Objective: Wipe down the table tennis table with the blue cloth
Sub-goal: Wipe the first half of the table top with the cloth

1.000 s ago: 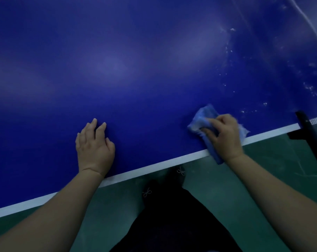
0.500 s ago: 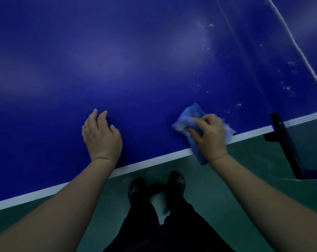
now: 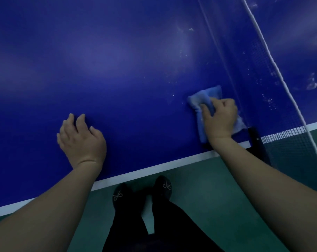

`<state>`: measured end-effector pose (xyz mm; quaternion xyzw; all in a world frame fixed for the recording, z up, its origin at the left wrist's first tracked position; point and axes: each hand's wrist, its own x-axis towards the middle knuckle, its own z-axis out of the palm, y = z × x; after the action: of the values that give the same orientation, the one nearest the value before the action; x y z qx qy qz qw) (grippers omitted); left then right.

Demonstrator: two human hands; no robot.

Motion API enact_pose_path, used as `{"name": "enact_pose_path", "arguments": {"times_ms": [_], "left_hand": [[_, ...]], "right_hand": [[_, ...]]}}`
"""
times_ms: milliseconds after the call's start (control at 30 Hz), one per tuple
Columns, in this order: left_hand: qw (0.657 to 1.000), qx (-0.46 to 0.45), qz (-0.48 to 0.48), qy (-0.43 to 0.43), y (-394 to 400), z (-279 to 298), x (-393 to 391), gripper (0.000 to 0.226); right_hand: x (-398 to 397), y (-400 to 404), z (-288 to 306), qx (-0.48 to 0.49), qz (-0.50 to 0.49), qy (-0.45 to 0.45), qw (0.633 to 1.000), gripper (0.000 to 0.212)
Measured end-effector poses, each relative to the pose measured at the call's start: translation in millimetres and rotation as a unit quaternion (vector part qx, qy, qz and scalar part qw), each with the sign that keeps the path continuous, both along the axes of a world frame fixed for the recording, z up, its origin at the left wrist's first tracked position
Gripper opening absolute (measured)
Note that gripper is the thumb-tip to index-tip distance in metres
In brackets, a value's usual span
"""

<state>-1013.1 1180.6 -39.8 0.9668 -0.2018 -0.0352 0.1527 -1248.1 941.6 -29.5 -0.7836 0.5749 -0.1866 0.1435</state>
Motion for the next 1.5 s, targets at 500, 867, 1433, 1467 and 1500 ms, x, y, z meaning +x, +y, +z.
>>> {"name": "enact_pose_path", "arguments": {"times_ms": [500,867,1433,1467,1500], "left_hand": [[1.000,0.012,0.012,0.012,-2.2,5.9,0.8,0.046],[0.999,0.024,0.016,0.022,-1.3,3.3,3.7,0.046],[0.998,0.033,0.030,0.038,-2.1,0.4,4.7,0.047],[0.998,0.032,0.030,0.038,-2.0,0.4,4.4,0.047],[0.998,0.031,0.029,0.037,-2.0,0.3,4.2,0.047]], "right_hand": [[54.1,-8.4,-2.5,-0.001,0.119,-0.013,0.993,0.025],[103.7,-56.3,-2.8,0.002,-0.004,0.012,1.000,0.029],[168.4,-6.5,-3.5,-0.003,0.320,-0.025,0.947,0.029],[152.5,7.0,-4.3,-0.009,0.361,-0.037,0.932,0.029],[133.4,9.6,-5.4,-0.015,0.369,-0.041,0.928,0.029]]}}
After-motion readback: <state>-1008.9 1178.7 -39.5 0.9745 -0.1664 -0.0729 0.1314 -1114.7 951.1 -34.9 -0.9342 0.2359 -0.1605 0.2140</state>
